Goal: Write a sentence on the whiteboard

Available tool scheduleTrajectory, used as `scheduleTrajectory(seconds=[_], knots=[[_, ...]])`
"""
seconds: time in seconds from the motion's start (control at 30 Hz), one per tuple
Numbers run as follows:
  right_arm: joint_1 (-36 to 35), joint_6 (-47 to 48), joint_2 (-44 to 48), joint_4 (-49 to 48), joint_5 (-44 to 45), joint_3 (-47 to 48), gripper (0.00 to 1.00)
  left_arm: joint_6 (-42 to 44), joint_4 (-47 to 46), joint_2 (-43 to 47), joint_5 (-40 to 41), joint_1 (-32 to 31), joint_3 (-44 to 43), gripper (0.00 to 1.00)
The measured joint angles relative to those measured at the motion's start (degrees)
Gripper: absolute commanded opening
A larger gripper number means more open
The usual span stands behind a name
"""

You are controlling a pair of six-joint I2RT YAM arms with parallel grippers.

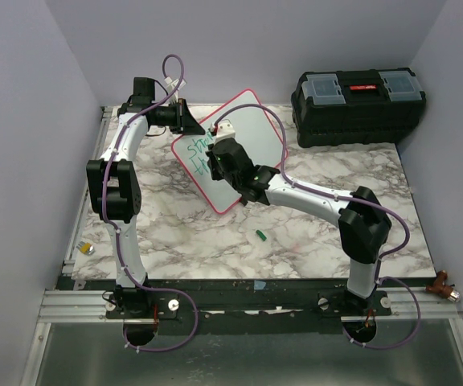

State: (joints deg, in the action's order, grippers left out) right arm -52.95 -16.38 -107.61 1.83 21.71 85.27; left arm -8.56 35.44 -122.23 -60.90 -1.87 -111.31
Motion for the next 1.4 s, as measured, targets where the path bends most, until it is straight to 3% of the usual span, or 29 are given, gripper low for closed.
scheduleTrajectory(seconds=[1.4], knots=[[0.5,-1.99,5.31,1.01,0.07,-6.69,0.01,-0.04,0.04,0.0,0.02,-0.02,0.02,0.0]])
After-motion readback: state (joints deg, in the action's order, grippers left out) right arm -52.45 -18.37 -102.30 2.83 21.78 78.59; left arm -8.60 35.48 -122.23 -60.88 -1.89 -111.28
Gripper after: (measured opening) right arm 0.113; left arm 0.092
